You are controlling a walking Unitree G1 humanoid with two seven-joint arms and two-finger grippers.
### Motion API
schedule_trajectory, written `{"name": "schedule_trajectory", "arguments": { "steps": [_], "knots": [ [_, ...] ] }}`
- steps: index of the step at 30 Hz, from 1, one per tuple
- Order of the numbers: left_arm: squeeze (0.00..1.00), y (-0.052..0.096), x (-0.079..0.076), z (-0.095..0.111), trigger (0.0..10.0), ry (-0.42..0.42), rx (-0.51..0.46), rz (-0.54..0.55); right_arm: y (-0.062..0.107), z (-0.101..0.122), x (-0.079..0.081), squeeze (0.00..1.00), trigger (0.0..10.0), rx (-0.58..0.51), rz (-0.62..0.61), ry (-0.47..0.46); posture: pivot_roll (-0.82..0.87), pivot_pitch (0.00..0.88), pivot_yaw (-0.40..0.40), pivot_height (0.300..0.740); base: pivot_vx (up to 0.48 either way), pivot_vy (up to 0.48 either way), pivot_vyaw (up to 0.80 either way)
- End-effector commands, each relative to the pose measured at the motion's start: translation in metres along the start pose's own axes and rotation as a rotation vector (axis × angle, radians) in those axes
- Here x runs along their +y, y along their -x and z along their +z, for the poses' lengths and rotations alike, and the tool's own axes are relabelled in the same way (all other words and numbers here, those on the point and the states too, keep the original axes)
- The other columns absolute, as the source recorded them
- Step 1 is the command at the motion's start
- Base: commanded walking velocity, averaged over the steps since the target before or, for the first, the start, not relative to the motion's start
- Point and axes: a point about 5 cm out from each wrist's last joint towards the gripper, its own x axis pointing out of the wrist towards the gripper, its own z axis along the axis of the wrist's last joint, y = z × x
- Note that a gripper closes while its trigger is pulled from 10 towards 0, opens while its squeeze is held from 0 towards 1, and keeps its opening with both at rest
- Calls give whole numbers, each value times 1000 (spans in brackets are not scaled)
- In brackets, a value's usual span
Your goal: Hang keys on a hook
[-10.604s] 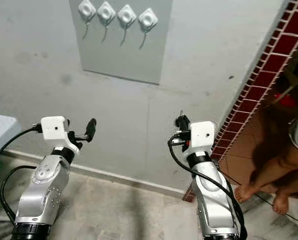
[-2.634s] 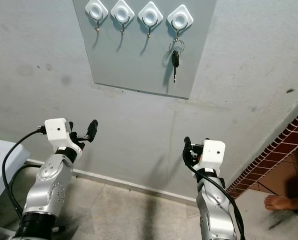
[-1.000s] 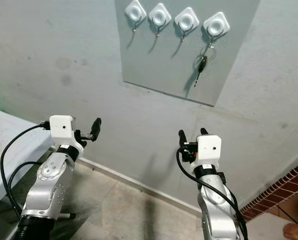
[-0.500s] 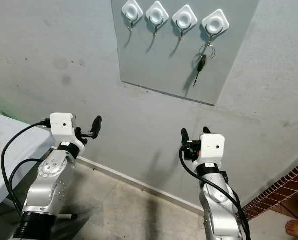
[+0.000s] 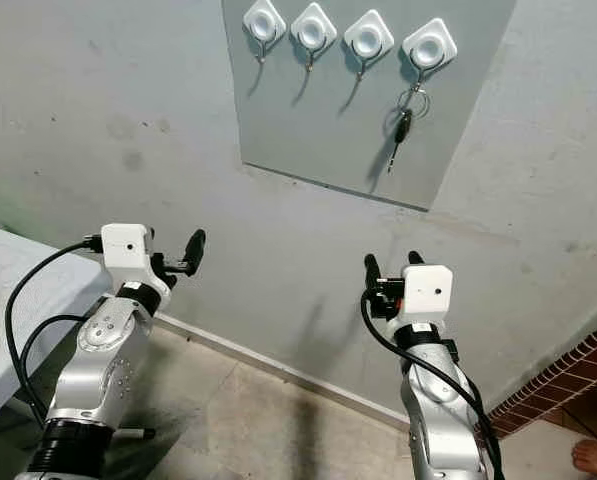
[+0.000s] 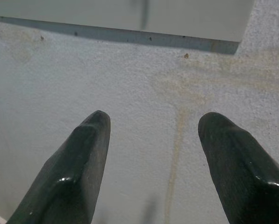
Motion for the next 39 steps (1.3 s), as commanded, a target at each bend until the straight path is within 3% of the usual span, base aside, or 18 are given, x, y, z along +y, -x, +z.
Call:
{"name": "schedule_trajectory", "arguments": {
  "steps": [1, 39],
  "knots": [
    [0, -2, -1, 2, 10000, -18, -7, -22, -2, 0, -1, 0, 10000, 8, 8, 8, -57, 21, 9, 740, 0, 0, 0],
    [0, -18, 7, 9, 10000, 1, -59, 10, -20, 10, -12, 0, 10000, -51, -60, -10, -74, 0, 15, 740, 0, 0, 0]
  ]
}}
